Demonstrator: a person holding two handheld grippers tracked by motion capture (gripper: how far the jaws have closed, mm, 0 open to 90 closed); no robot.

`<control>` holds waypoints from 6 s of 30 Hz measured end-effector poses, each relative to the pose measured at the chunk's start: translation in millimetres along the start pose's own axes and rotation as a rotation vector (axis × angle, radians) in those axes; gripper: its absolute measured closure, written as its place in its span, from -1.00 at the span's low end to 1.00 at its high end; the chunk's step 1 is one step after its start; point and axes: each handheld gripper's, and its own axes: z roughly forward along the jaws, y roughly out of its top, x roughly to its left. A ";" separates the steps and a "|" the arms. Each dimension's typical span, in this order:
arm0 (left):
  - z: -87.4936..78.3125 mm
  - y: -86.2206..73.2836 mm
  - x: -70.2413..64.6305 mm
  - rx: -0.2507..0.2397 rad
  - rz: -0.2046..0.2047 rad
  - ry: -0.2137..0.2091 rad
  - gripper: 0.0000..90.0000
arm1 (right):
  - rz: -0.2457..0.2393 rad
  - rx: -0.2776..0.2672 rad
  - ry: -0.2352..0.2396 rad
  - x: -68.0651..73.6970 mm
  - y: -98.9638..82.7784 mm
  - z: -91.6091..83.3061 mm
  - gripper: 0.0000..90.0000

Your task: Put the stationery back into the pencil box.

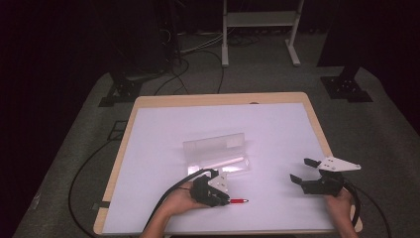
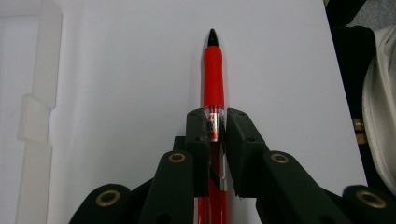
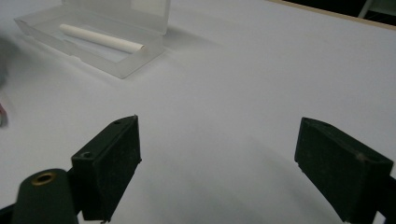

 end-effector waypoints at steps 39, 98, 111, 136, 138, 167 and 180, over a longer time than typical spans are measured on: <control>-26.0 11.3 7.8 -0.013 0.002 0.062 0.77 | 0.002 -0.001 0.000 0.0 0.0 -0.2 -0.70; -61.5 13.8 55.8 -0.062 -0.092 0.114 0.77 | 0.009 -0.008 0.004 -0.4 -0.1 -0.7 -0.70; -60.1 15.5 66.6 -0.068 -0.109 0.125 0.77 | 0.007 -0.009 0.005 -0.2 -0.1 -0.9 -0.70; -41.0 17.0 83.3 -0.059 -0.144 0.128 0.77 | 0.004 -0.012 0.007 0.0 -0.1 -1.0 -0.70; -38.3 17.5 84.3 -0.063 -0.149 0.126 0.77 | 0.004 -0.012 0.007 0.0 -0.1 -1.0 -0.70; -20.7 17.1 93.7 -0.057 -0.195 0.137 0.76 | 0.006 -0.014 0.008 -0.4 -0.1 -1.5 -0.70; -13.3 13.6 95.9 -0.050 -0.213 0.134 0.76 | 0.005 -0.014 0.009 -0.4 -0.1 -1.3 -0.70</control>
